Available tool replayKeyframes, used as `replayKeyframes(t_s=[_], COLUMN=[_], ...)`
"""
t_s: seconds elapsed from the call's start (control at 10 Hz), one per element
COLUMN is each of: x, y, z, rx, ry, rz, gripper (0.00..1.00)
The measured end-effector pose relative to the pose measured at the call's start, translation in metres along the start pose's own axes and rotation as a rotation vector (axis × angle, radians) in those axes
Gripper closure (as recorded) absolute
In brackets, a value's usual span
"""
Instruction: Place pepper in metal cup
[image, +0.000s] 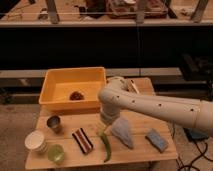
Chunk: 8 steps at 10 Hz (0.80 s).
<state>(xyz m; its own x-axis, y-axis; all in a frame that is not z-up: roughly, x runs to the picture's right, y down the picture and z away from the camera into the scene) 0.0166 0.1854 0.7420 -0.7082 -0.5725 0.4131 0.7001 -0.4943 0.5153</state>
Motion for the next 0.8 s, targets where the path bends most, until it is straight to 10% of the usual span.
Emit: replayKeyframes(t_s=[0.8], x=[-0.001], y=[-0.001], z=[0.048], rx=[-0.024], ry=[-0.034], rz=[0.011], gripper=[0.46])
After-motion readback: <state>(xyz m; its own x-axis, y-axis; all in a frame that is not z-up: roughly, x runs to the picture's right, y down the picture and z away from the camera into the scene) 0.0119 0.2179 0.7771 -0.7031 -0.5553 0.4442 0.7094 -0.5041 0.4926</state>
